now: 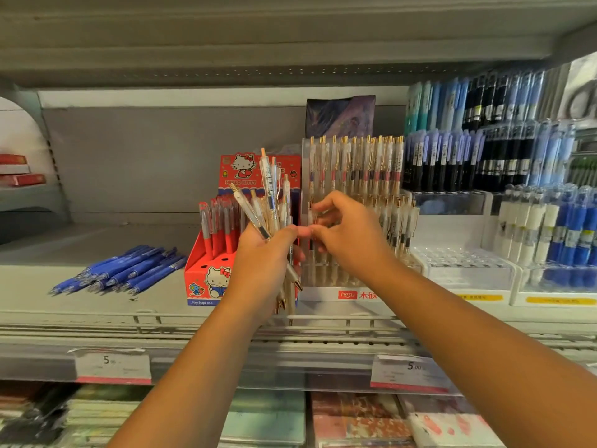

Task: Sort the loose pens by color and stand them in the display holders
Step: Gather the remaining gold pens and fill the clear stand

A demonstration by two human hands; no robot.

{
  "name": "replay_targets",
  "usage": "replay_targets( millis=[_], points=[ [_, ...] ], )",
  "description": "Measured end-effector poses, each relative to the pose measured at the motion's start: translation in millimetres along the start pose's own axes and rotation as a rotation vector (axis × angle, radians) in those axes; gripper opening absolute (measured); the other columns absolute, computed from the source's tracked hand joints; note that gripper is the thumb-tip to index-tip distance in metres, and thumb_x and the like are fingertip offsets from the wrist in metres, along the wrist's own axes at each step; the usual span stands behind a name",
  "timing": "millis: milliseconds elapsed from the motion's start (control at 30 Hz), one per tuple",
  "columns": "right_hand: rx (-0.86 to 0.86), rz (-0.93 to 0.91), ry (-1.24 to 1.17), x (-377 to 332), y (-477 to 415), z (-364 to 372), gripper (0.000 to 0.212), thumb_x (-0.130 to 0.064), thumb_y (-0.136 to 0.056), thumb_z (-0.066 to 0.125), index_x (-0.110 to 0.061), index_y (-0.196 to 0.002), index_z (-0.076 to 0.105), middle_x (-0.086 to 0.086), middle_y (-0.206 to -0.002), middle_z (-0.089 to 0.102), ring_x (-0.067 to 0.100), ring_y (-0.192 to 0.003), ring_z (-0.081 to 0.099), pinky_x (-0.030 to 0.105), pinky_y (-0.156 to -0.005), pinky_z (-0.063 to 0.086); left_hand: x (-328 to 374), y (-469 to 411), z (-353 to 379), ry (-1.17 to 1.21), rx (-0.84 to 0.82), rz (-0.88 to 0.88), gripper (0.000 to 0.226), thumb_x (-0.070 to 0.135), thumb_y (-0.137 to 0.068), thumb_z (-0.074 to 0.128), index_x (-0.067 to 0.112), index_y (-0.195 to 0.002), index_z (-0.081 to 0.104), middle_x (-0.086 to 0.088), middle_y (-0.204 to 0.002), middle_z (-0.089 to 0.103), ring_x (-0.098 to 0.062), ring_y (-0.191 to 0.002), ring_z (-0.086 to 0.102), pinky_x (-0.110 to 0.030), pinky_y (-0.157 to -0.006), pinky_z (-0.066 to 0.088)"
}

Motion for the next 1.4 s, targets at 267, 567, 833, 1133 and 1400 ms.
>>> replay_targets(
  millis=[267, 567, 833, 1133, 1400],
  points=[
    [0.071, -0.074, 0.175, -7, 5, -11, 0.024, -0.022, -0.088, 0.071, -0.023, -0.112, 0.069, -0.013, -0.086, 0.062, -0.003, -0.069, 0.054, 0.01, -0.069, 0.045, -2, -2, 0, -0.021, -0.015, -0.003, 0.013, 0.015, -0.097, 0.057, 0.024, -0.102, 0.065, 0.008, -0.069, 0.069, -0.011, -0.059, 0.064, -0.026, -0.053, 0.052],
    [-0.004, 0.084, -0.384, -20, 9, -14, 0.024, -0.011, -0.092, 0.064, -0.032, -0.102, 0.064, -0.017, -0.081, 0.071, -0.004, -0.077, 0.066, 0.012, -0.058, 0.05, -1, 2, 6, -0.071, -0.116, 0.026, 0.02, 0.016, -0.098, 0.055, 0.029, -0.095, 0.07, -0.004, -0.076, 0.073, -0.016, -0.061, 0.067, -0.028, -0.049, 0.051],
    [0.008, 0.118, -0.452, -17, 13, -20, 0.023, -0.013, -0.084, 0.076, -0.015, -0.105, 0.067, -0.001, -0.085, 0.074, 0.015, -0.082, 0.073, 0.033, -0.073, 0.06, 0, 4, 11, -0.065, -0.159, 0.053, 0.021, 0.014, -0.1, 0.054, 0.028, -0.11, 0.066, -0.001, -0.096, 0.076, -0.022, -0.083, 0.074, -0.034, -0.06, 0.06],
    [0.193, 0.042, -0.33, -17, 10, -44, 0.017, -0.006, -0.091, 0.065, -0.016, -0.104, 0.069, 0.006, -0.088, 0.071, 0.018, -0.079, 0.071, 0.035, -0.07, 0.061, -4, -2, -3, -0.007, 0.048, -0.015, 0.01, 0.019, -0.097, 0.06, 0.024, -0.105, 0.063, -0.004, -0.093, 0.073, -0.031, -0.09, 0.071, -0.049, -0.075, 0.06],
    [0.196, -0.02, -0.209, -8, 7, -45, 0.034, -0.007, -0.092, 0.063, -0.026, -0.118, 0.053, -0.004, -0.103, 0.063, 0.015, -0.094, 0.068, 0.038, -0.077, 0.061, -4, -1, -6, -0.067, 0.1, -0.039, 0.011, 0.034, -0.092, 0.066, 0.035, -0.101, 0.061, 0.005, -0.091, 0.07, -0.025, -0.088, 0.064, -0.062, -0.092, 0.051]
  ],
)
Point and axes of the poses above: each hand's wrist, its own y-axis away from the middle knuckle, its own z-axis out of the palm, x = y × z, the point moved 5 cm from there along -y, towards the middle knuckle
